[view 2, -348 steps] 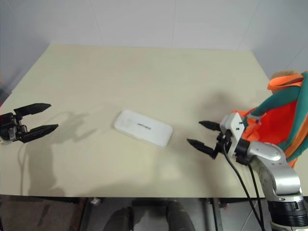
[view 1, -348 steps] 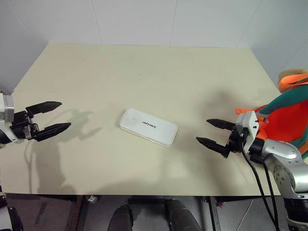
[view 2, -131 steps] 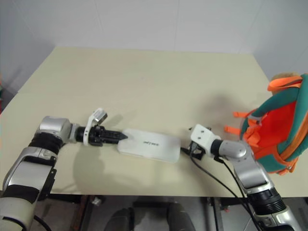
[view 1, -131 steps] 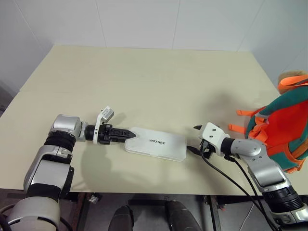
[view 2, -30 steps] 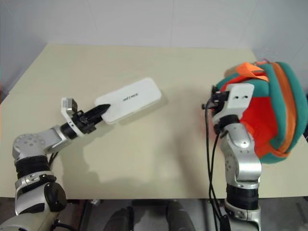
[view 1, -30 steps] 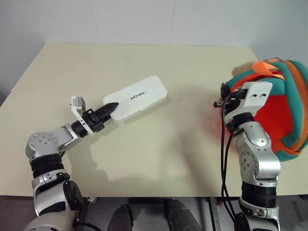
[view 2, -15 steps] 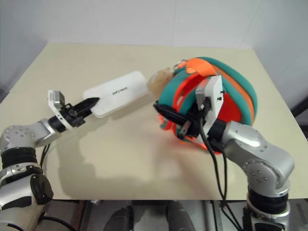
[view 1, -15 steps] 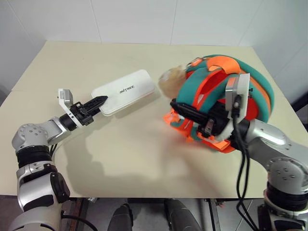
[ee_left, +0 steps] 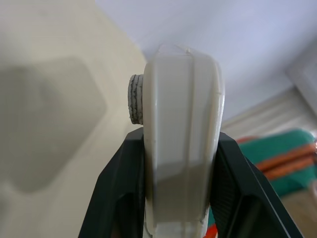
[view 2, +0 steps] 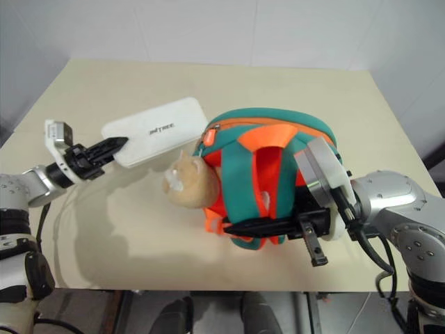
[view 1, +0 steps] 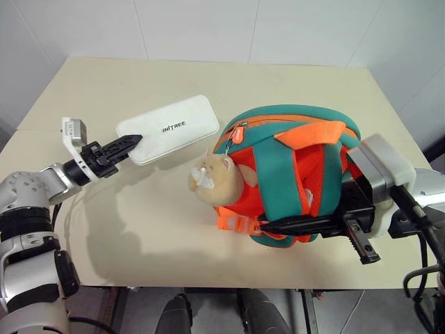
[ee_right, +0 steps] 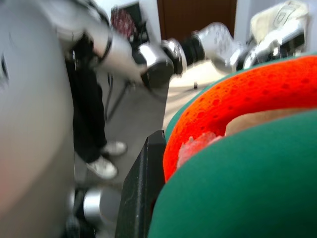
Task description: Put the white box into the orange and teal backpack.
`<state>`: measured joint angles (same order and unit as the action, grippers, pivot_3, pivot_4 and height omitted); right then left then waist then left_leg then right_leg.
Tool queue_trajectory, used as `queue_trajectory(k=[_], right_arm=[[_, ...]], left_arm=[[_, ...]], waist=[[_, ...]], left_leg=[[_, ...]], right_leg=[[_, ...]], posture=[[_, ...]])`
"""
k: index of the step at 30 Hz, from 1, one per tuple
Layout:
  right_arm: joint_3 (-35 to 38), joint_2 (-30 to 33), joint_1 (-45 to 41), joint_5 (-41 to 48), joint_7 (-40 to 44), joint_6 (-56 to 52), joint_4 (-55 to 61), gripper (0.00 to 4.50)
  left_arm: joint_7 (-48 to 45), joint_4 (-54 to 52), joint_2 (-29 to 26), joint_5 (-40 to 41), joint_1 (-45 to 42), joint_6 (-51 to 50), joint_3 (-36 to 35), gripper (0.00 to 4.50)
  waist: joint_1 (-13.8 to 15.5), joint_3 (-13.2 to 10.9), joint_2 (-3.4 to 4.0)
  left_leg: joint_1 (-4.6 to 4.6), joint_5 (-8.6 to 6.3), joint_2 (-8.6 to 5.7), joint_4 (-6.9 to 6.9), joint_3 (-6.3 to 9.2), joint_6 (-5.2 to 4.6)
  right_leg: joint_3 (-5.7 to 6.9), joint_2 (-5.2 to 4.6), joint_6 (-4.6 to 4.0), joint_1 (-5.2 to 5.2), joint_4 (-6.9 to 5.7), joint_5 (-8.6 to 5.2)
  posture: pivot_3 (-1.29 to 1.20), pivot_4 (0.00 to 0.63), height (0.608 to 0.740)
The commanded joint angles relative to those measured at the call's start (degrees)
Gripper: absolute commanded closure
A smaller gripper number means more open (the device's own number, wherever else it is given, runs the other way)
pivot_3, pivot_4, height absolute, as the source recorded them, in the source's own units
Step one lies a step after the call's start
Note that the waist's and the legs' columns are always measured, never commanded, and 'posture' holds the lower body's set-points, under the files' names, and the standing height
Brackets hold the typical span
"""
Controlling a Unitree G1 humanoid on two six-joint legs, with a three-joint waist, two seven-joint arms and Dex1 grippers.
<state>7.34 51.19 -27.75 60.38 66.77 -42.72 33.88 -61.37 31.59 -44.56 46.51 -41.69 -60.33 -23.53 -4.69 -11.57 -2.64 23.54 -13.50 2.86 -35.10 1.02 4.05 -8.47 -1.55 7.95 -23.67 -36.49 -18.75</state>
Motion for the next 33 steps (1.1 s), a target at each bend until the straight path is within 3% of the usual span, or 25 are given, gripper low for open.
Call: queue_trajectory(k=[1, 15, 25, 33], right_arm=[[-0.7, 0.1, 0.3, -4.4, 4.5, 5.0, -2.1, 4.50], [-1.7, -2.0, 4.3, -8.4, 5.2, 8.1, -6.4, 4.50], [-2.9, -3.5, 2.2, -10.0, 4.7, 8.3, -7.4, 4.50], [-3.3, -4.6, 2.2, -10.5, 3.9, 8.1, -7.0, 4.50]], left_arm=[[-5.9, -5.4, -2.2, 1.2, 1.5, 4.7, -1.9, 3.20], [-18.6, -19.0, -8.6, 5.1, 9.6, 9.5, -4.9, 3.20], [-25.4, -17.2, -11.3, -1.3, 6.1, 16.0, 4.5, 3.20], [-27.3, -13.8, -10.3, -11.1, -2.8, 26.9, 15.0, 3.20]], waist=[[0.1, 0.0, 0.00], [0.3, 0.0, 0.01], [0.1, 0.0, 0.01], [0.5, 0.0, 0.01]], left_leg=[[0.00, 0.00, 0.00, -0.01, 0.00, 0.00], [-0.02, 0.00, 0.01, -0.09, 0.00, 0.00], [-0.09, 0.01, 0.01, -0.10, -0.02, 0.00], [-0.09, 0.01, 0.01, -0.17, -0.01, 0.00]], right_leg=[[0.00, 0.00, -0.01, 0.00, -0.03, 0.00], [0.01, -0.01, -0.04, 0.03, -0.09, -0.02], [0.00, 0.01, -0.04, 0.05, -0.14, -0.02], [0.00, 0.02, -0.05, 0.06, -0.25, -0.03]], posture=[[0.00, 0.150, 0.740], [0.00, 0.150, 0.740], [0.00, 0.150, 0.740], [0.00, 0.150, 0.740]])
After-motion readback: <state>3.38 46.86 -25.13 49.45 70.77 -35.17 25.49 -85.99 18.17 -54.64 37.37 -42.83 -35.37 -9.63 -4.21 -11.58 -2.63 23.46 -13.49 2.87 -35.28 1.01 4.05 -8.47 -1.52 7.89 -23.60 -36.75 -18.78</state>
